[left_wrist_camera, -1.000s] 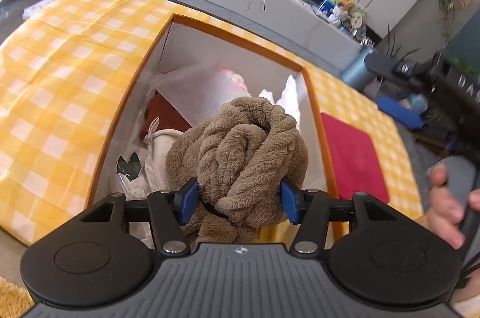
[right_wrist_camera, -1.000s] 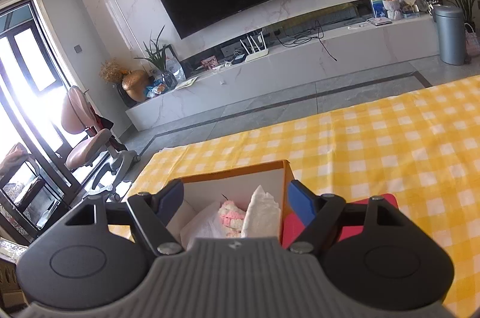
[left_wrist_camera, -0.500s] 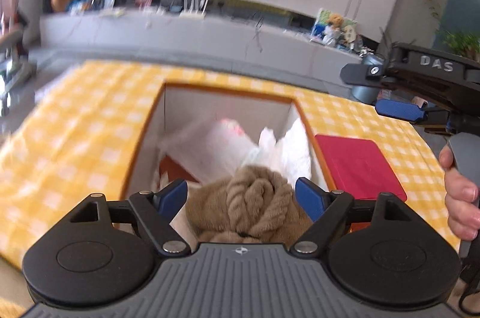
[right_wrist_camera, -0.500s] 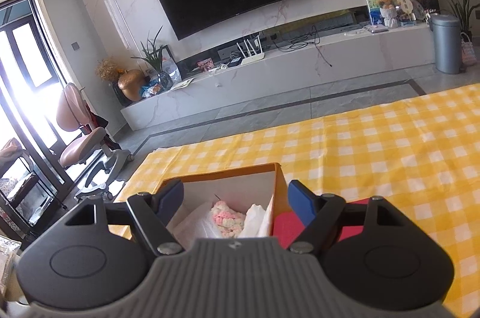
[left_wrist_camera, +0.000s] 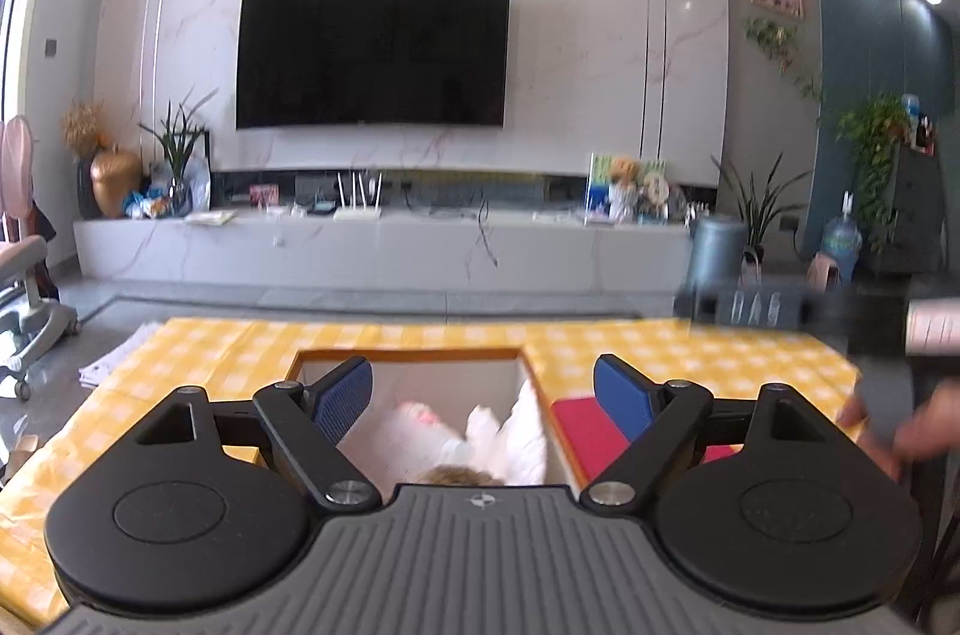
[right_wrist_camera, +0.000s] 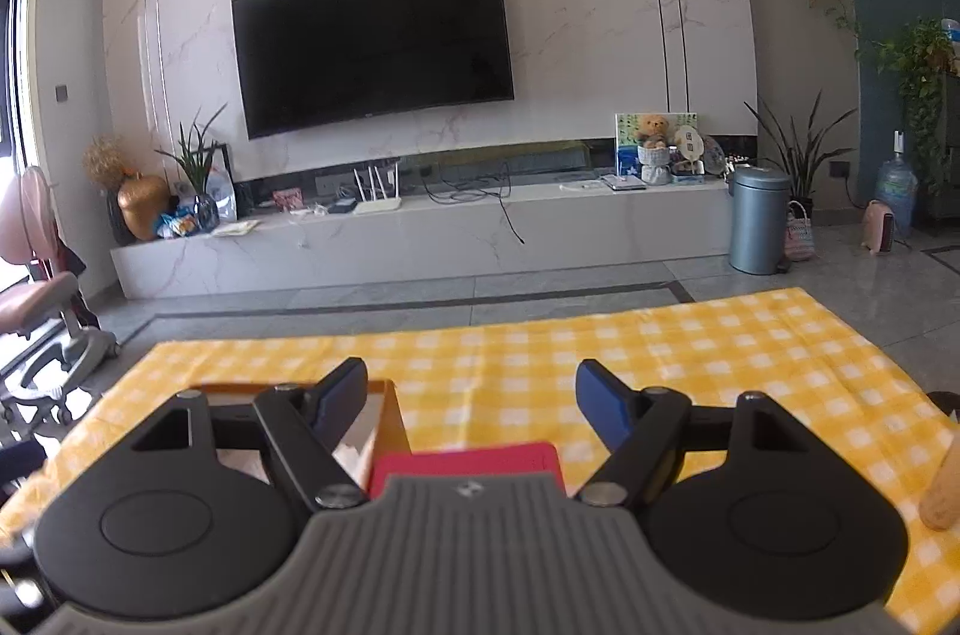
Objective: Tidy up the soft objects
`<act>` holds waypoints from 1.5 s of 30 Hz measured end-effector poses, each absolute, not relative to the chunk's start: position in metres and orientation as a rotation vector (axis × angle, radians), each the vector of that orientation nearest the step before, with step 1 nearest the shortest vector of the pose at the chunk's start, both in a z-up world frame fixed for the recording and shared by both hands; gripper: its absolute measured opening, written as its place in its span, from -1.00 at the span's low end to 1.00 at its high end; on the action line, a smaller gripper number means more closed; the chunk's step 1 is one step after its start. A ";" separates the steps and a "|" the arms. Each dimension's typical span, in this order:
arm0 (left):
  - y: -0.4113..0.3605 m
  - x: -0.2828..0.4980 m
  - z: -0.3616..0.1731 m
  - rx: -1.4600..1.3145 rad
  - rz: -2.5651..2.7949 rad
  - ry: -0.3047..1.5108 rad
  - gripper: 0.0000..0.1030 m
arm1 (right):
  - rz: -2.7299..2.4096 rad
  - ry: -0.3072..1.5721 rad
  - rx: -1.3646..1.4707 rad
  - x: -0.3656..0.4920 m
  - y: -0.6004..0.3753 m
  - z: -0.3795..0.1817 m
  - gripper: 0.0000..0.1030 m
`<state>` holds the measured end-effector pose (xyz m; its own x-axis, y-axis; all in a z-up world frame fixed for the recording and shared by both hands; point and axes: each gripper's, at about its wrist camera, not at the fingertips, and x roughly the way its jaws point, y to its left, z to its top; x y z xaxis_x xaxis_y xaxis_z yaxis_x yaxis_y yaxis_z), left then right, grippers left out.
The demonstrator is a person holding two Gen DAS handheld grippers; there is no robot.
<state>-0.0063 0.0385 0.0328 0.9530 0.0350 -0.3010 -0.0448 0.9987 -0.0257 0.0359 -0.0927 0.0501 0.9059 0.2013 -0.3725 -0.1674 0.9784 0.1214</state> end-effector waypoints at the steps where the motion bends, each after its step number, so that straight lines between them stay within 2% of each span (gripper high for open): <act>1: 0.037 -0.006 0.033 -0.037 0.046 0.296 0.90 | 0.191 0.403 0.079 0.033 -0.094 0.046 0.47; 9: 0.026 -0.002 0.024 0.057 0.096 0.234 0.92 | 0.194 0.461 0.065 0.004 -0.099 0.003 0.46; 13: 0.025 0.001 0.017 0.016 0.126 0.246 0.92 | 0.227 0.477 0.040 -0.008 -0.094 -0.011 0.46; 15: 0.025 0.000 0.012 0.010 0.142 0.254 0.92 | 0.235 0.447 0.026 -0.011 -0.091 -0.012 0.48; 17: 0.025 0.000 0.008 0.017 0.153 0.257 0.92 | 0.236 0.394 0.020 -0.013 -0.089 -0.012 0.62; 19: 0.025 -0.001 0.006 0.013 0.146 0.255 0.92 | 0.249 0.360 0.008 -0.016 -0.087 -0.013 0.67; 45: 0.020 -0.003 -0.005 0.018 0.134 0.282 0.92 | 0.278 0.380 0.004 -0.017 -0.087 -0.014 0.71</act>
<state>-0.0034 0.0203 -0.0046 0.9516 0.1341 -0.2766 -0.1292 0.9910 0.0362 -0.0167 -0.0872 -0.0143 0.8912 0.2683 -0.3658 -0.2667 0.9622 0.0560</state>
